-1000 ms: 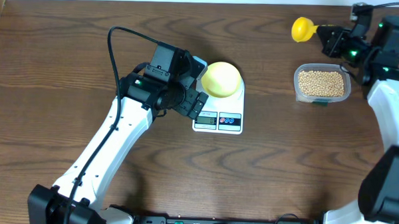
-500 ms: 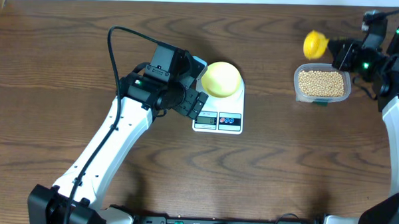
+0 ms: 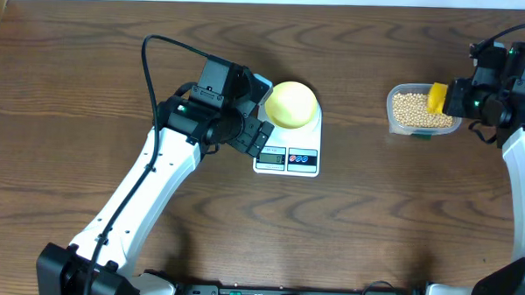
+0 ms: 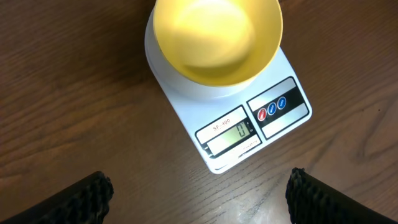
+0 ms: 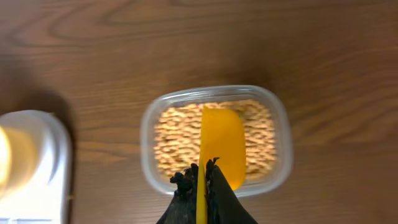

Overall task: Scoop item into bowl and weigh 50g on scale
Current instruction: 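Dip the yellow scoop into the soybean tub with the right gripper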

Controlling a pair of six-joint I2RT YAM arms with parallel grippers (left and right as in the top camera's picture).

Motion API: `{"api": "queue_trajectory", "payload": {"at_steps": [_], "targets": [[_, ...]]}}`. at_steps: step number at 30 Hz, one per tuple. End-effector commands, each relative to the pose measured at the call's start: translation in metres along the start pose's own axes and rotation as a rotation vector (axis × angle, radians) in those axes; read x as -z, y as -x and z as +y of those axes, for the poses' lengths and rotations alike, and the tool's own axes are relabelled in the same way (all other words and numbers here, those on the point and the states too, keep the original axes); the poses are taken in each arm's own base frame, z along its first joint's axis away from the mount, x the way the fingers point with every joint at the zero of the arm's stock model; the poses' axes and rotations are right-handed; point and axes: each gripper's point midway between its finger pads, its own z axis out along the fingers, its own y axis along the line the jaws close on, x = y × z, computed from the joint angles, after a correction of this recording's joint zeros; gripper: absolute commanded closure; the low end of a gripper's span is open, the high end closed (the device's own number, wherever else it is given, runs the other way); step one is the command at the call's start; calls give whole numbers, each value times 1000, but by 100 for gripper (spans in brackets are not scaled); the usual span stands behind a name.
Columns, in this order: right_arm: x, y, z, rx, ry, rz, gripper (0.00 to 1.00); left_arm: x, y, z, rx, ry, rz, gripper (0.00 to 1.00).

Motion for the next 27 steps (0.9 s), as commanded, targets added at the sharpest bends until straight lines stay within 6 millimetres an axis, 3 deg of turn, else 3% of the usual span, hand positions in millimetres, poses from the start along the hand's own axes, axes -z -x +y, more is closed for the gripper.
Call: {"api": "queue_trajectory", "payload": {"at_steps": [1,16,27], "targets": [[8,11,-11,67,-83,-32,99,5,1,1,-20,11,-9,9],[-32,-12,-14,62,-69,83,99,5,1,1,-20,11,-9,9],[-72,-39,-15,43,-31,198,99,5,1,1,-20,11,-9,9]]}}
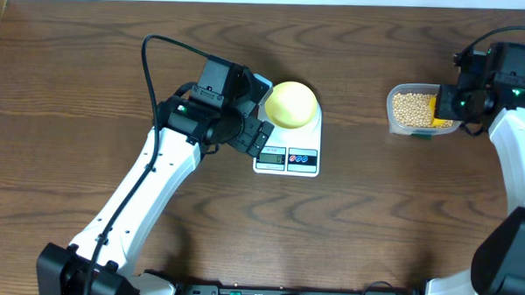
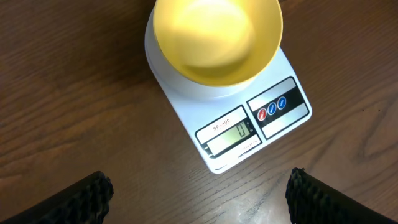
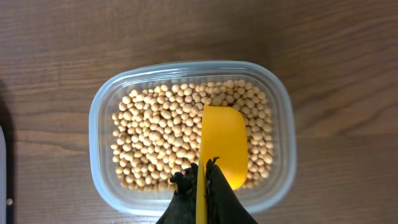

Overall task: Scoop item into bowl and weigh 50g on scale
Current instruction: 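Dip the yellow scoop into the soybean tub with the right gripper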

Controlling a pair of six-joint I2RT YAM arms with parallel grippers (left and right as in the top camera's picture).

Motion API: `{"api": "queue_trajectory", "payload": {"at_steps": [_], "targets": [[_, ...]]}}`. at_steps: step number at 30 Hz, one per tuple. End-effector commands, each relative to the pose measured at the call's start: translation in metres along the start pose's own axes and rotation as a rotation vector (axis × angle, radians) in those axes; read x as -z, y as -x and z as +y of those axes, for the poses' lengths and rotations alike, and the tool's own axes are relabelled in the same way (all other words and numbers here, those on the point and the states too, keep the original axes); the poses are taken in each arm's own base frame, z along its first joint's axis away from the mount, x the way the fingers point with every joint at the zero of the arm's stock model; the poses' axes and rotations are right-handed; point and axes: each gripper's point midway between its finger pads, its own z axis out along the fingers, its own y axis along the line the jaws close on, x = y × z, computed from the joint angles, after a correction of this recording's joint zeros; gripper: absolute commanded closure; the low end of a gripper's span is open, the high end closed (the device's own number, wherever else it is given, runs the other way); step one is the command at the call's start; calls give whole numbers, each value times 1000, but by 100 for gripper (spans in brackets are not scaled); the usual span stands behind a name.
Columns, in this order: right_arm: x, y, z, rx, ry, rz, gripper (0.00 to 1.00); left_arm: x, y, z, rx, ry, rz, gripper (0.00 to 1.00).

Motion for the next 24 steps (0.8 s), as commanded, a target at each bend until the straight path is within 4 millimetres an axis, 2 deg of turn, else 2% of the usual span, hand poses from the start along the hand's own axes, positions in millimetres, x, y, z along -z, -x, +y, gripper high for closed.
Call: {"api": "queue_trajectory", "payload": {"at_steps": [1,3,6,12,16,24], "targets": [[-18,-8,4,9,30,50,99,5,1,1,-20,11,-9,9],[-24,-12,13,4,87,66,99,5,1,1,-20,11,-9,9],[-24,-11,24,1,158,60,98,5,1,1,-20,11,-9,9],[-21,-11,33,-6,233,56,98,5,1,1,-20,11,-9,9],[-18,-12,28,-34,264,54,99,5,1,1,-20,11,-9,9],[-6,-15,7,-145,355,40,99,5,1,1,-20,11,-9,9]]}}
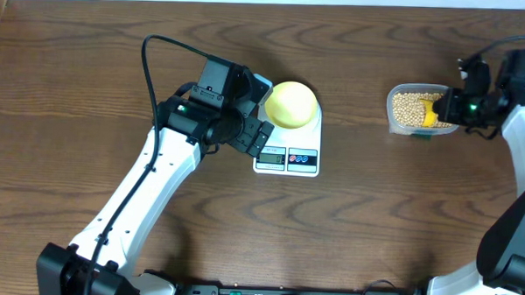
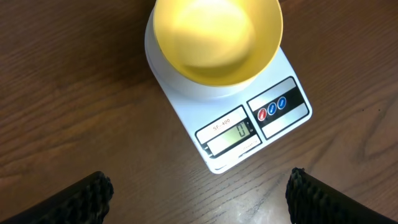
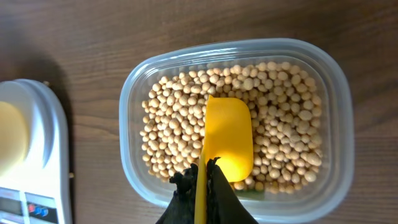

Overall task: Scoop item into bowl and weigh 50g on scale
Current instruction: 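Dip the yellow scoop into the soybean tub with the right gripper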

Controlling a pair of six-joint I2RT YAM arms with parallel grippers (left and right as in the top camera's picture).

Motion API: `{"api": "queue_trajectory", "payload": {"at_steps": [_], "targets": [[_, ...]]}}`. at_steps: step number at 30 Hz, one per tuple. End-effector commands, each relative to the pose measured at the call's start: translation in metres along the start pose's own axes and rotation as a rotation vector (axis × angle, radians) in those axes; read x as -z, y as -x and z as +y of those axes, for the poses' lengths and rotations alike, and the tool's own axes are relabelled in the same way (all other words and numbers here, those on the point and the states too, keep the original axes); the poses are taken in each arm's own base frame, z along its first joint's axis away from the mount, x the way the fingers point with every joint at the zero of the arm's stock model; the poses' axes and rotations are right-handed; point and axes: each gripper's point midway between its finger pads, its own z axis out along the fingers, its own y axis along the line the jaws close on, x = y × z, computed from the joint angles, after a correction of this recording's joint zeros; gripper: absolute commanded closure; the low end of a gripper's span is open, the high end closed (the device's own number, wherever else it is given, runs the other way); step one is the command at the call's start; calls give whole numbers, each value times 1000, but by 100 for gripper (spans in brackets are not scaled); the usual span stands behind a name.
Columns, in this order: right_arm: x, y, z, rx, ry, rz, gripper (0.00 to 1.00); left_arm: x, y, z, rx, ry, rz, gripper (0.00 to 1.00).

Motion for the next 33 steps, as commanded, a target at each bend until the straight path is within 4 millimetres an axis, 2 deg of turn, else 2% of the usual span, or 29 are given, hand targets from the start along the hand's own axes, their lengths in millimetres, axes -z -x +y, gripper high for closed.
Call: {"api": "queue_trajectory", "payload": {"at_steps": [1,5,11,17,26,33], "targets": [[2,-4,0,-48,109,2,98,5,1,1,-20,11,-9,9],[5,-8,-11,-66,125,-5,99,5,1,1,-20,11,-9,9],[9,-11,-16,-124,262,-35,98,5,1,1,-20,11,-9,9],[6,-16,-33,-203,316,-39,99,5,1,1,-20,11,-9,9],[-4,-21,-31,-263,424,-28,99,5,1,1,-20,11,-9,9],[1,-18,-36,-277,440,-52,99,5,1,1,-20,11,-9,9]]}}
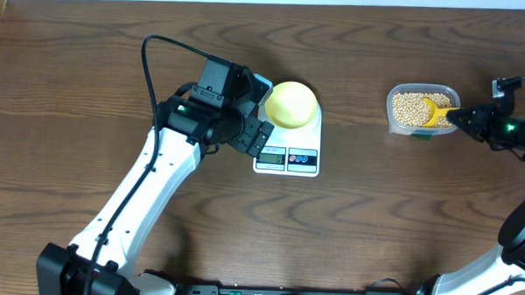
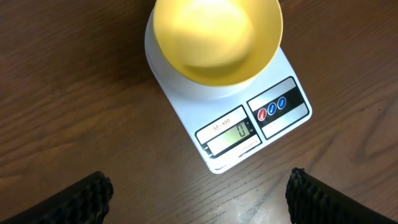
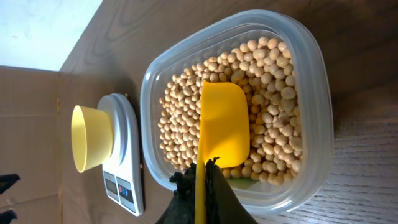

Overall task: Scoop item into bowl and weigh 50g on scale
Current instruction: 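Dip the yellow scoop into the soybean tub with the right gripper, then carry the filled scoop left over the yellow bowl with the right gripper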

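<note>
An empty yellow bowl (image 1: 291, 103) stands on the white scale (image 1: 287, 157); its display (image 2: 231, 132) reads 0. My left gripper (image 2: 199, 194) hangs open over the table just in front of the scale, holding nothing. At the right, a clear tub of soybeans (image 1: 415, 109) holds the yellow scoop (image 3: 224, 127), whose blade lies on the beans. My right gripper (image 3: 202, 180) is shut on the scoop's handle, reaching in from the tub's right side (image 1: 467, 120).
The brown wooden table (image 1: 356, 221) carries only the scale and the tub. A white wall edge (image 3: 43, 31) shows beyond the table's far side.
My right arm has swung out to the right and tilted, so the scoop now enters the tub at a low angle. The left arm and scale have not changed.
My right gripper held the scoop above the bean tub. It then came closer over the beans, then had the blade down on them. Now the wrist is tilted low at the tub's right. The left gripper stayed open by the scale, reading 0.
</note>
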Controlling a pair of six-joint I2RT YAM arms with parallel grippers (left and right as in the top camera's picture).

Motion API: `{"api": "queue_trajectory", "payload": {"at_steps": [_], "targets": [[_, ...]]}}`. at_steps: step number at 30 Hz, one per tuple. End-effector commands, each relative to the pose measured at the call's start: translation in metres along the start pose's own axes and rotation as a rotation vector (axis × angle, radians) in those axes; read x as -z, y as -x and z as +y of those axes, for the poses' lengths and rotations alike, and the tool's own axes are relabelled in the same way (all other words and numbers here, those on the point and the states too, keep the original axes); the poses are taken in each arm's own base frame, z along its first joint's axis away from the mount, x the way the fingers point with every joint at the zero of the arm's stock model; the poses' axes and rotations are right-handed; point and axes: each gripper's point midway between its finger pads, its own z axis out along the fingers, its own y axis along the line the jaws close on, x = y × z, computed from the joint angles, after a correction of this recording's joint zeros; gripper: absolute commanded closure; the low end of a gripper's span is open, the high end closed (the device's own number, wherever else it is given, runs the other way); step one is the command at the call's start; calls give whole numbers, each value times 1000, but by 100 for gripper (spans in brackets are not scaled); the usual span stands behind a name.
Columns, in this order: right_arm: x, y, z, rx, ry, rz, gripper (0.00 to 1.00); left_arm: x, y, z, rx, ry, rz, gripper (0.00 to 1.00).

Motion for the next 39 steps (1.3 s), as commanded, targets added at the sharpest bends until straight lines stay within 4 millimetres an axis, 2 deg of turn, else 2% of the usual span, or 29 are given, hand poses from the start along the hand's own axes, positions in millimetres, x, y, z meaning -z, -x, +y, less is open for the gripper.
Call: {"api": "queue_trajectory", "payload": {"at_steps": [1,15,20,28,39], "targets": [[0,-4,-1,-19,58,-5,99,5,1,0,-20,11,-9,9],[40,12,-2,-80,201,-134,99,5,1,0,-20,11,-9,9],[47,15,-1,-87,234,-158,98,5,1,0,-20,11,-9,9],[52,18,12,-82,317,-176,98,5,1,0,-20,11,-9,9],[59,23,41,-59,480,-197,99,5,1,0,-20,11,-9,9]]}}
